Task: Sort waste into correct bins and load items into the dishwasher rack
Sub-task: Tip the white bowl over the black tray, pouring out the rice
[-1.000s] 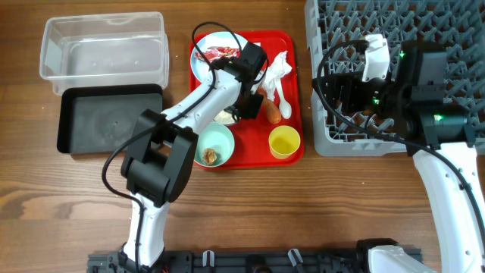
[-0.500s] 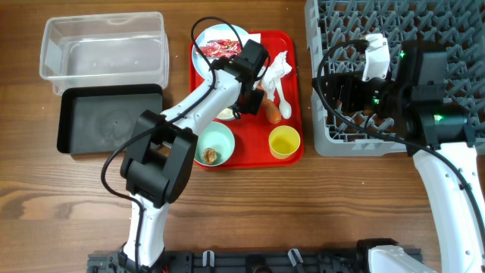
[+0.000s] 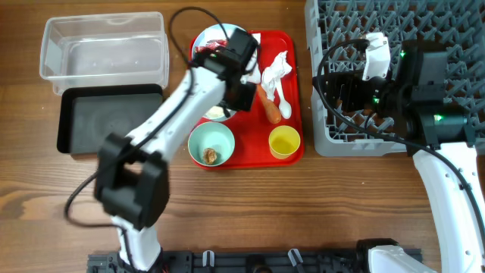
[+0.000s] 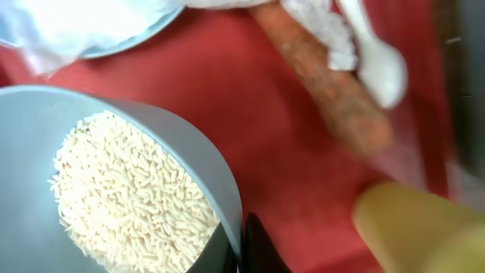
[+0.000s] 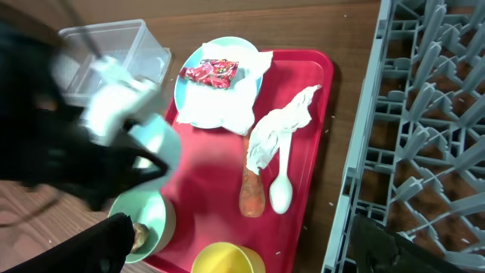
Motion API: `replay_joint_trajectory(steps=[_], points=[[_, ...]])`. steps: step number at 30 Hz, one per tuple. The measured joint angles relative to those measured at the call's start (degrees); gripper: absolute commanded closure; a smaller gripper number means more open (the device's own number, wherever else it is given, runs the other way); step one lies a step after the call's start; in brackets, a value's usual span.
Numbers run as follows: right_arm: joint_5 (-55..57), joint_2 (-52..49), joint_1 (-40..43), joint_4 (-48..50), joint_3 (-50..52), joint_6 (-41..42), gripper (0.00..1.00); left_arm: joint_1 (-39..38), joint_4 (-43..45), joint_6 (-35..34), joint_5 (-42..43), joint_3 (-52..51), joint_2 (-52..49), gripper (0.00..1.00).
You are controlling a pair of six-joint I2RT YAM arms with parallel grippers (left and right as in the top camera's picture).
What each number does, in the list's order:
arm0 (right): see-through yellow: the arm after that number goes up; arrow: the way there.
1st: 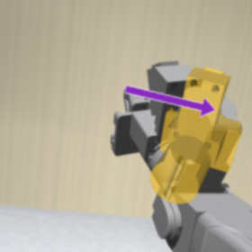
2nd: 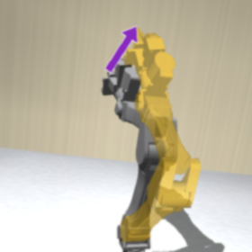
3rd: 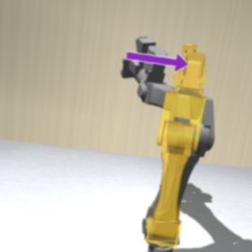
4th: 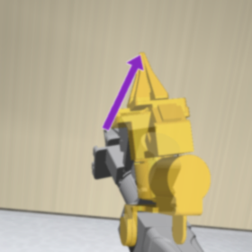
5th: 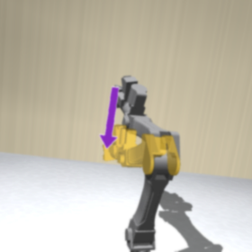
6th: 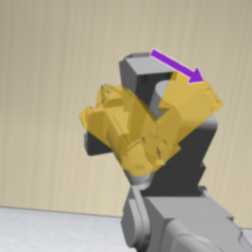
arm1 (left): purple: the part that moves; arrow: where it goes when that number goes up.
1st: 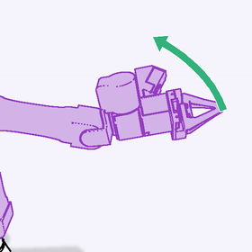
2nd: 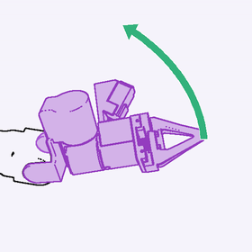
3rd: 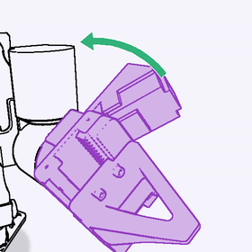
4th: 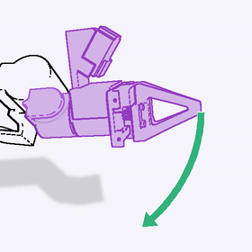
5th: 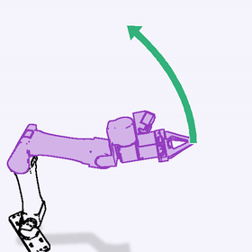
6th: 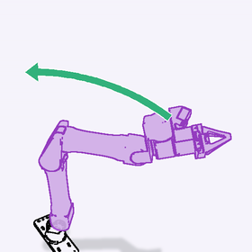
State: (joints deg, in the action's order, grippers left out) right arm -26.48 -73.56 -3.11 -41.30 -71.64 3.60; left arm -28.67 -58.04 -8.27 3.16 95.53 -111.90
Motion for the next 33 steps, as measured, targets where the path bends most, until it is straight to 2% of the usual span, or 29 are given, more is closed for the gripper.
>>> replay_joint_trajectory(steps=[6, 11, 18, 23, 27, 33], points=[[0.17, 0.0, 0.0, 0.15, 0.0, 0.0, 0.06, 7.06, -4.98, -1.57, 7.96, 0.26, 6.23, 0.96], [0.2, 0.0, 0.0, 0.17, 0.0, 0.0, 0.05, 15.45, -11.43, -0.83, 13.31, 0.33, 6.95, 0.96], [0.22, 0.0, 0.0, -0.04, 0.0, 0.0, 0.05, 29.05, -15.45, 7.37, 24.65, -0.04, 6.95, 0.96], [0.22, 0.0, 0.0, -0.07, 0.0, 0.0, 0.06, 39.1, -15.63, 15.96, 36.85, -2.43, 6.95, 0.96], [0.22, 0.0, 0.0, -0.11, 0.0, 0.0, 0.06, 44.44, -14.23, 21.07, 45.16, -5.92, 6.95, 0.96], [0.22, 0.0, 0.0, -0.92, 0.0, 0.0, 0.06, 50.99, -9.29, 24.81, 53.55, -14.78, 6.95, 0.96]])
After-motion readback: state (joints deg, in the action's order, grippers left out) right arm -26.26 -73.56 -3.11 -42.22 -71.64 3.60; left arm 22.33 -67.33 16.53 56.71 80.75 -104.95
